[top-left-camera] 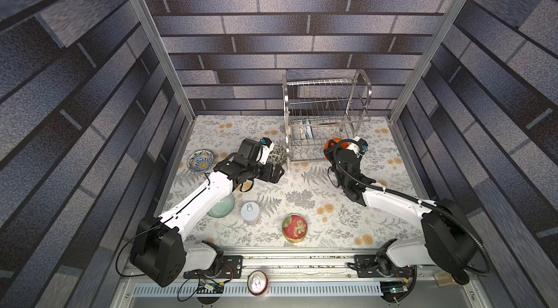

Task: Load bowls into a dish rack
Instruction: Place the bowl in the dish rack.

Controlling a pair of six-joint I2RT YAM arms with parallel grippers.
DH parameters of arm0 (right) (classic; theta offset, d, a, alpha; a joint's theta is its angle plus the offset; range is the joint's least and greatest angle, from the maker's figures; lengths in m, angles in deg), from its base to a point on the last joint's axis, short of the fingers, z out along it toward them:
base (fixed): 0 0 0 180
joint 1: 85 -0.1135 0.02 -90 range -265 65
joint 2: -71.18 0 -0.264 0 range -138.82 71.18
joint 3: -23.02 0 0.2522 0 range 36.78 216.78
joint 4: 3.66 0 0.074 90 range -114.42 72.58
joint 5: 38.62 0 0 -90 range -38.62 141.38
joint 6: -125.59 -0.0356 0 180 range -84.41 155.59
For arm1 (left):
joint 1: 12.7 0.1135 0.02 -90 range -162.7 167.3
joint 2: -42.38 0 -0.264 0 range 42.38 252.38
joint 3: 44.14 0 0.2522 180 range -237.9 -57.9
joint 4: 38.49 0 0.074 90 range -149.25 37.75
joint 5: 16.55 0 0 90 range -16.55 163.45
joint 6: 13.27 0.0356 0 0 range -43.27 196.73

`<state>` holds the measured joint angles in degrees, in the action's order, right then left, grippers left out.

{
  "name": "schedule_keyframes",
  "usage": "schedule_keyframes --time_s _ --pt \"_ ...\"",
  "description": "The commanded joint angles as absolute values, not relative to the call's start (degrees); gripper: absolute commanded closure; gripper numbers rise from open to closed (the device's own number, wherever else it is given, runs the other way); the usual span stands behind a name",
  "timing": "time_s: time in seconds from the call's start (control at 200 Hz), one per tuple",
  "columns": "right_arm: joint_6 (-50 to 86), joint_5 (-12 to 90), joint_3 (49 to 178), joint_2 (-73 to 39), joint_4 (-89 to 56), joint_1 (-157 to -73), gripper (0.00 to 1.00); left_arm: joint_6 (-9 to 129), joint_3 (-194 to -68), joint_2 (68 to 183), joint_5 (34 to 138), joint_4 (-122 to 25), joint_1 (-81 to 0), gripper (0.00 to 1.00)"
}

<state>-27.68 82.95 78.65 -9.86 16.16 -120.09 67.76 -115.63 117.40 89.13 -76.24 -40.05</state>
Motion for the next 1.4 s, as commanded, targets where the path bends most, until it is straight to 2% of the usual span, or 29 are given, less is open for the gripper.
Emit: schedule_keyframes --time_s 0.0,0.701,1.393 --pt "-32.1 80.4 81.7 -12.5 24.0 -119.2 0.99 68.1 -114.7 115.9 89.6 -75.8 -40.2 0.00" --pt "-41.3 75.5 87.6 -28.7 35.2 -114.6 1.00 68.6 -114.2 115.8 90.6 -75.1 -40.9 0.00" --pt "-37.9 71.6 100.6 -41.8 36.7 -109.8 1.00 69.5 -114.2 118.1 92.4 -74.5 -39.7 0.00"
